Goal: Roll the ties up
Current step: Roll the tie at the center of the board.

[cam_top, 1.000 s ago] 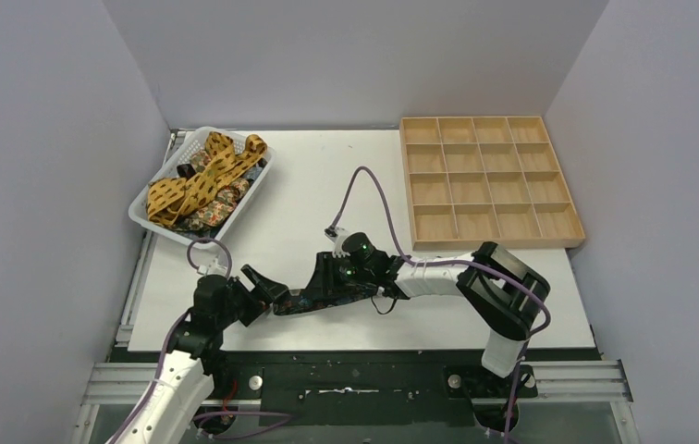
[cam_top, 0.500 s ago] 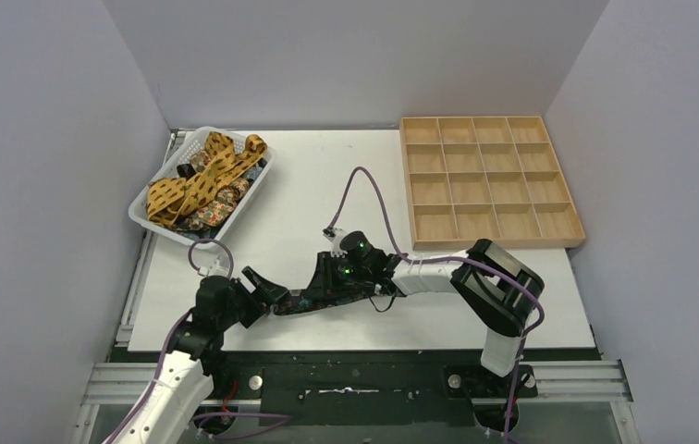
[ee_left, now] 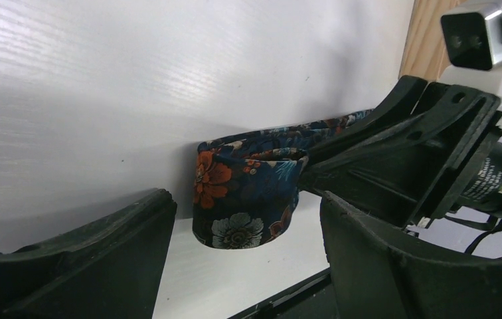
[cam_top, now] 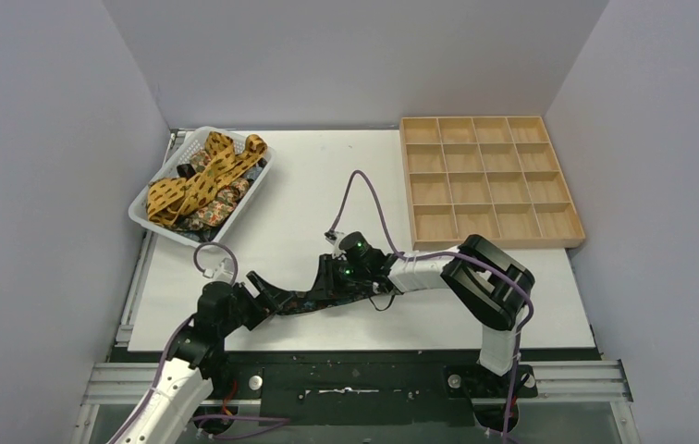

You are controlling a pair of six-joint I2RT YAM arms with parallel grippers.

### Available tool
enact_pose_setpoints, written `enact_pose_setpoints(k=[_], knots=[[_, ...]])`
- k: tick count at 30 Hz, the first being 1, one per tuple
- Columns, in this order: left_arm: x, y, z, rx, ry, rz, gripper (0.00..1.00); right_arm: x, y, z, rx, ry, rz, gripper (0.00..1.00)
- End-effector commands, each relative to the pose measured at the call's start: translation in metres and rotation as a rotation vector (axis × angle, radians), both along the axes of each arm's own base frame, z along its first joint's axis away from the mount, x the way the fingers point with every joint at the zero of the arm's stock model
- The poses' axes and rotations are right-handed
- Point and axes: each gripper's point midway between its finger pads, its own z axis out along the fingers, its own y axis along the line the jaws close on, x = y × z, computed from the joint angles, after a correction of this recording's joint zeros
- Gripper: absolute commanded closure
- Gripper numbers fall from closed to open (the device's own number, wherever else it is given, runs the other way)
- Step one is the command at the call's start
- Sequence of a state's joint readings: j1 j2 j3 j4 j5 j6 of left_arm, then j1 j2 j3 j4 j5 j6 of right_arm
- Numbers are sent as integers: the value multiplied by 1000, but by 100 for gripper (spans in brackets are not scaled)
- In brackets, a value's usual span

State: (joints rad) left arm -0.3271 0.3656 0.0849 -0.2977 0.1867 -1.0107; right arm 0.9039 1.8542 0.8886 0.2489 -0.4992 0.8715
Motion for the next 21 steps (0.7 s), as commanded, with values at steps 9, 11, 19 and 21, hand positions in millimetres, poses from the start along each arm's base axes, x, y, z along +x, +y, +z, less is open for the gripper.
enact_pose_setpoints(k=[9,11,19,21], knots=[[-8,-14,-13,-4,3,-119,28,7,3,-5,-16,3,1,71],[-11,-15,-18,-4,19,-130,29,7,3,-6,-20,4,-2,71],[-13,-13,-20,0,12,-127,37,7,2,-9,-25,18,0,71],[-11,-12,-19,5,6,-118,41,8,2,-9,-25,19,0,71]])
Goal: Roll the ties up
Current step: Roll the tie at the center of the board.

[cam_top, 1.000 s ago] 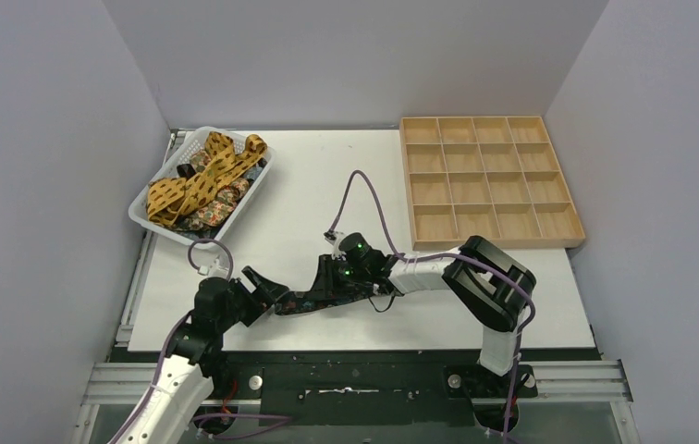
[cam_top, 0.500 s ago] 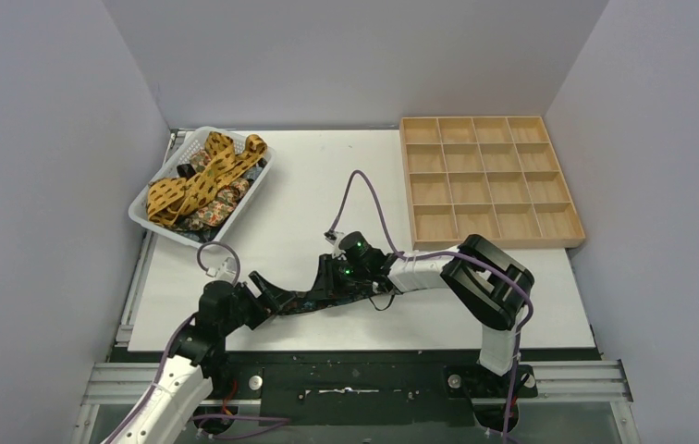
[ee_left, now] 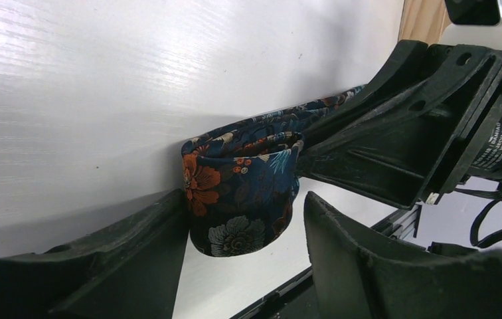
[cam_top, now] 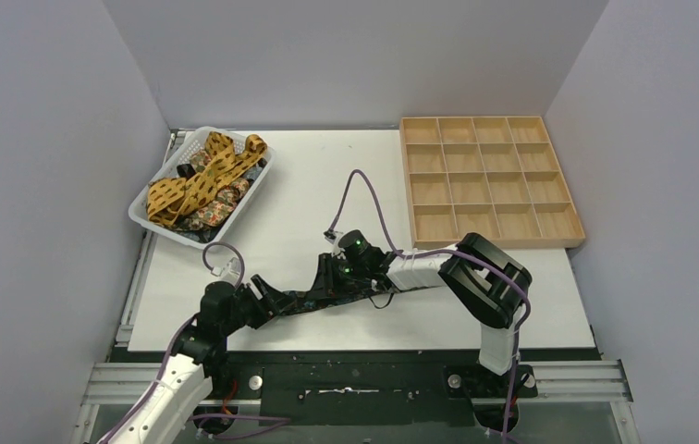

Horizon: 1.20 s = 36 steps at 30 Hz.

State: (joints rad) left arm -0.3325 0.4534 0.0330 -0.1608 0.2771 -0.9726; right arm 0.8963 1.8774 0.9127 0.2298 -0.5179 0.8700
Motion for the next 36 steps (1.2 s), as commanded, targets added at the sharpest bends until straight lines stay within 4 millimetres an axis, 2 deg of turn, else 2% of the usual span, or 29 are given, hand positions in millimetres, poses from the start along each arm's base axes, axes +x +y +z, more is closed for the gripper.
enact_pose_setpoints(k=[1,9,14,21,25,28,36], knots=[[-4,2,-8,26,5,-15,43,5,0,-6,-18,-1,-6,71],[1,4,-7,41,0,-3,57,4,1,-6,-15,9,4,72],[9,10,1,80,-8,29,70,4,4,4,8,-10,18,70],[15,17,8,116,7,78,77,11,13,41,88,-103,49,60],[18,21,16,147,-1,98,81,19,10,58,86,-172,29,52],[22,22,23,171,-14,101,81,24,3,64,64,-217,11,40],[25,25,31,271,-9,110,81,41,-18,72,-5,-310,-78,34]])
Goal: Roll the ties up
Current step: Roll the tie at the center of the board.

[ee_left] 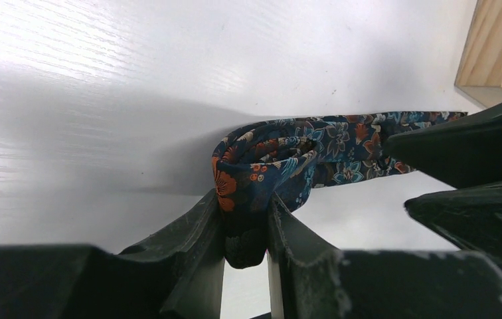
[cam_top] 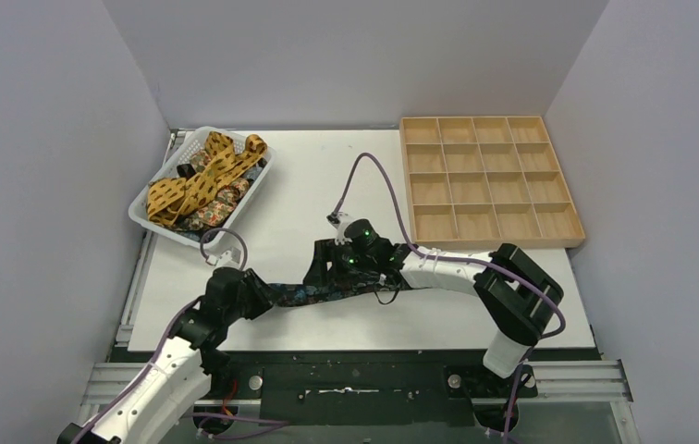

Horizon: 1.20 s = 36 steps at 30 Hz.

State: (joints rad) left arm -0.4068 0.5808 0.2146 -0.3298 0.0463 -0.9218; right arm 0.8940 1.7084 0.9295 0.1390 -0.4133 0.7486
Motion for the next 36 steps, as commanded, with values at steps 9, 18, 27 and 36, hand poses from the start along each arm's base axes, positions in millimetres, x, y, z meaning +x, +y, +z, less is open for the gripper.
enact_pose_setpoints(k=[9,18,27,36], knots=[[21,19,31,241,-21,40,81,28,-19,18,-60,-154,-87,33],[35,30,48,474,-4,16,81,33,-29,23,-79,-181,-128,31],[40,24,54,648,8,-3,80,43,-52,26,-96,-198,-243,29],[49,-2,60,840,-10,-11,80,59,-94,23,-111,-149,-433,26]])
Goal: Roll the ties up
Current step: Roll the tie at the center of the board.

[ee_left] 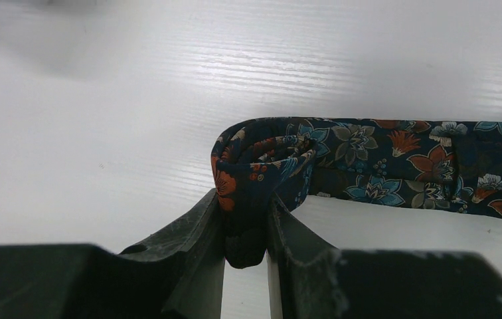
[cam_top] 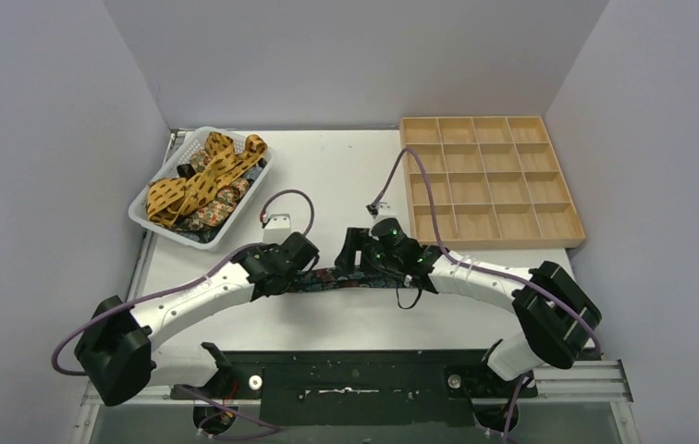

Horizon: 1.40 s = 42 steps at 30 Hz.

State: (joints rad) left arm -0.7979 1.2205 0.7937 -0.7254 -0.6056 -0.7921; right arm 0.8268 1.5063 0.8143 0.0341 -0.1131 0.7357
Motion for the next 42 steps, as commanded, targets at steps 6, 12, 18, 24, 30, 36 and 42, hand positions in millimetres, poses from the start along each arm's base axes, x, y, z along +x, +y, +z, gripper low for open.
enact_pose_setpoints(k=[6,12,18,24,30,36,42], knots=[[12,-24,22,198,-100,13,77,25,-47,8,55,10,-215,25],[13,-39,20,334,-107,-9,77,26,-57,6,81,30,-237,24],[13,-38,24,468,-109,-7,76,27,-61,3,89,42,-240,24],[13,-41,15,502,-96,-23,75,27,-62,3,112,53,-248,24],[15,-54,-4,497,-70,-76,74,30,-72,5,125,55,-283,23],[16,-77,-26,453,-36,-119,68,35,-86,11,132,37,-327,22],[15,-97,-36,372,-10,-161,43,36,-93,12,130,32,-344,21]])
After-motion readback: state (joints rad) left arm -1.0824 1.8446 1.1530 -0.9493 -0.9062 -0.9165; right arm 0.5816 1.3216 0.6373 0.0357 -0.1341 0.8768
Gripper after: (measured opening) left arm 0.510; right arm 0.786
